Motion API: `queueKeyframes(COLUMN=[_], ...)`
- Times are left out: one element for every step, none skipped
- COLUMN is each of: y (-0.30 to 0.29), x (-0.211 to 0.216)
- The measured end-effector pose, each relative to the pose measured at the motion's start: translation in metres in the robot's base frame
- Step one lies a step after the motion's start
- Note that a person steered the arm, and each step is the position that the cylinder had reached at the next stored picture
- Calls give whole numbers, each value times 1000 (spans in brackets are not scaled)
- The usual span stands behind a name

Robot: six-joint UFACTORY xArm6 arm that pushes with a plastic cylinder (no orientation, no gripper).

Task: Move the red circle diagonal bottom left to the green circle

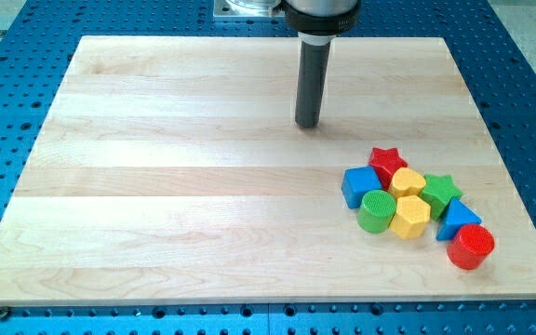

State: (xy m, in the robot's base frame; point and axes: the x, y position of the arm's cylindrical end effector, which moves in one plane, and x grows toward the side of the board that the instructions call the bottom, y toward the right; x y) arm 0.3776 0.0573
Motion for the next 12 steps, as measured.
queueKeyframes(y=[0, 0, 0, 0, 12, 110, 218, 238, 238, 238, 243, 221], x=[5, 8, 11, 12, 12, 7, 0, 54, 123, 133, 175, 203])
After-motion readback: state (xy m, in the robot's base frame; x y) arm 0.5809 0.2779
